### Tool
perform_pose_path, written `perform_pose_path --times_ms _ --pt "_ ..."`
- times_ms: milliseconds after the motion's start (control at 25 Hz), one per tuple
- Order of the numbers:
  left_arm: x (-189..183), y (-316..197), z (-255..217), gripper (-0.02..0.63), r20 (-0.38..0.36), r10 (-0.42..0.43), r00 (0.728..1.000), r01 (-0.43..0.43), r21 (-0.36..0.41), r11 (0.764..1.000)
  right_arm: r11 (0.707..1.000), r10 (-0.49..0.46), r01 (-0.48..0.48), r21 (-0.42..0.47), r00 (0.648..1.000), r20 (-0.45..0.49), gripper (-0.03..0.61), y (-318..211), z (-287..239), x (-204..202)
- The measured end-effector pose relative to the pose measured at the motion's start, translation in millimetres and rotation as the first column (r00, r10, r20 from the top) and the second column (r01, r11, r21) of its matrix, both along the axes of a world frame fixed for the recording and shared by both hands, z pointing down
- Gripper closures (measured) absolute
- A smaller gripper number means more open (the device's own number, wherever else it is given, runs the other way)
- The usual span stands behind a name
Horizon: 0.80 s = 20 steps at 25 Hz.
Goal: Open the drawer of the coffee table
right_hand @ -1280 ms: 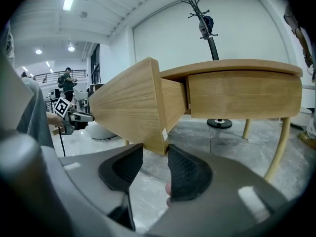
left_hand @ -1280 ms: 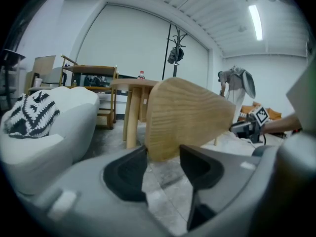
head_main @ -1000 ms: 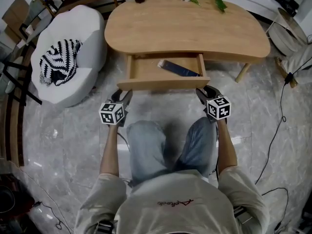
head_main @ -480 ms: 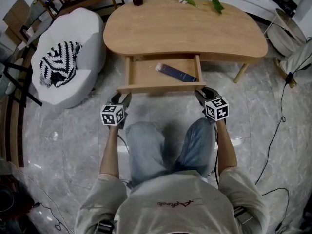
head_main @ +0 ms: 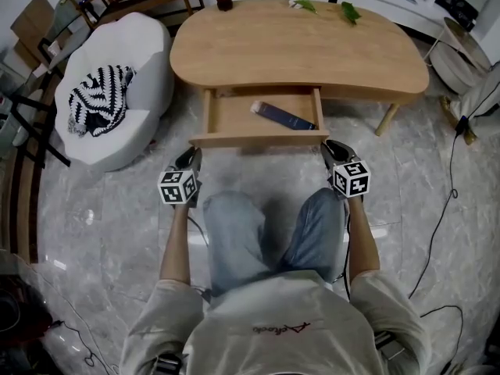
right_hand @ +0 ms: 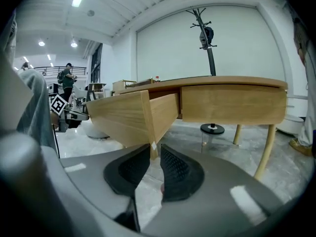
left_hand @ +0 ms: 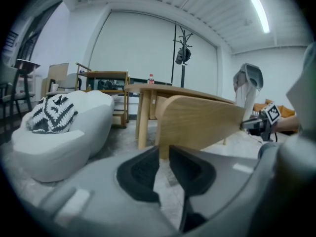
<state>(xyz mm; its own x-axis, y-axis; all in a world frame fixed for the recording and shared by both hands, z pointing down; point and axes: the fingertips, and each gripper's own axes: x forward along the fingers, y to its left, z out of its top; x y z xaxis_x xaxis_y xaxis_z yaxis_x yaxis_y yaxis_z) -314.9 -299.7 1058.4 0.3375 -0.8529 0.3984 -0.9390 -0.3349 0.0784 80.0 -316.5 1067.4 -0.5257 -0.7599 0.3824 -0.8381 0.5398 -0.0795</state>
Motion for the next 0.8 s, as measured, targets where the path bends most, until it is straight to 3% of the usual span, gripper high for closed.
perform_pose_path --times_ms 80,320,800 --pt "0 3 -6 0.610 0.009 -0.001 1.000 0.000 0.018 1.000 0.999 0.031 -0.031 0.013 0.999 0.009 0.564 0 -4 6" --pt "5 8 -14 0.612 0.020 0.026 0.999 -0.027 0.049 0.998 0.996 0.073 -0.075 0.052 0.996 0.041 0.575 2 -15 15" --pt "-22 -5 -11 0.612 0.037 0.065 0.997 -0.068 0.078 0.995 0.991 0.105 -0.106 0.081 0.994 0.017 0.575 -40 -16 10"
